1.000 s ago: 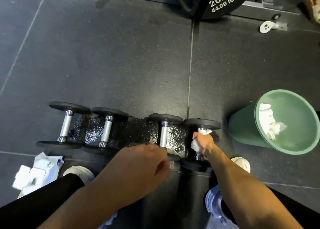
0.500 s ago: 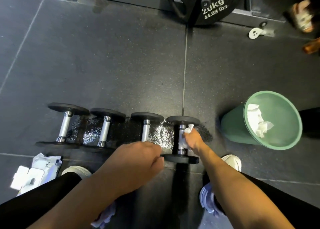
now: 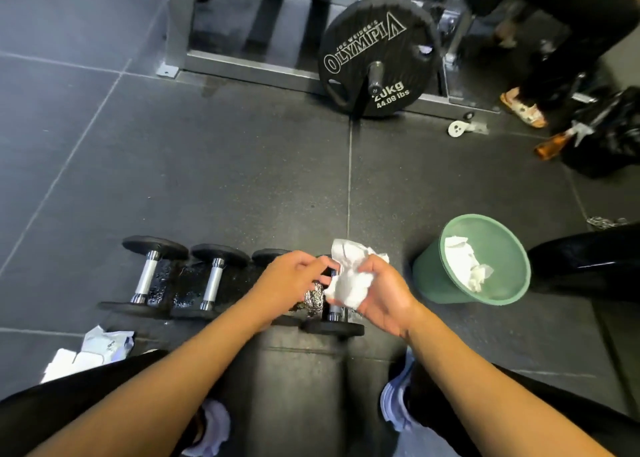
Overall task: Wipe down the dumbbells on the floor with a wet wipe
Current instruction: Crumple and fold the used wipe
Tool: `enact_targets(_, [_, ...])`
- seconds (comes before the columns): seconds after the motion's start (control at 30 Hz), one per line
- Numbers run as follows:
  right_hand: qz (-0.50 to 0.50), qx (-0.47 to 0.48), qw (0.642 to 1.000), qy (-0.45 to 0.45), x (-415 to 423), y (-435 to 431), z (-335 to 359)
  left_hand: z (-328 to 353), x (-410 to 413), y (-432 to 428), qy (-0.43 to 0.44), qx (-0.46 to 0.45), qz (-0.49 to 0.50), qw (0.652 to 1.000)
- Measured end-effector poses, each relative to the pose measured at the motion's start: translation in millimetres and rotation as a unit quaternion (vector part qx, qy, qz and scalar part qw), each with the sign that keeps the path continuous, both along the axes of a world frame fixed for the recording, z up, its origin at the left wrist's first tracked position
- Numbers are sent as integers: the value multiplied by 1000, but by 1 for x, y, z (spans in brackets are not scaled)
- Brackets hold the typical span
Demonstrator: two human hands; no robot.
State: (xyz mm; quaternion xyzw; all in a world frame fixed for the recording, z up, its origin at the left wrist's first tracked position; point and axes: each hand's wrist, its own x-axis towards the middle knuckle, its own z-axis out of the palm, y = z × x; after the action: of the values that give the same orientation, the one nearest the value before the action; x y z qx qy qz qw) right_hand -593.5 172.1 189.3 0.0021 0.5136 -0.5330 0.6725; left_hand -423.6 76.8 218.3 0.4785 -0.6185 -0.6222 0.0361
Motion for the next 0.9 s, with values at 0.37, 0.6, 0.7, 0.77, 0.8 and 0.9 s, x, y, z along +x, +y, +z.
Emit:
enact_targets(0.37, [66,-45,993,91,1,55,74,46,-15,36,149,-60,41,986])
enact_targets(0.6, [50,-44,957,281,-6,80,100,86,-3,35,91,-186,-101,973])
enact_targets(0.7, [94,-117,938,313,-4,76,120,115,0,36,96,-194,-176,960])
enact_targets(0.77, [145,-152,925,316,-1,74,132,134,0,37,102,-203,-208,951])
enact_targets(0.8, [169,-164,915,327,1,75,140,143,-1,40,108,-208,-207,950])
enact_targets(0.9, [167,-176,896,371,6,83,156,156,1,44,141,-206,-125,960])
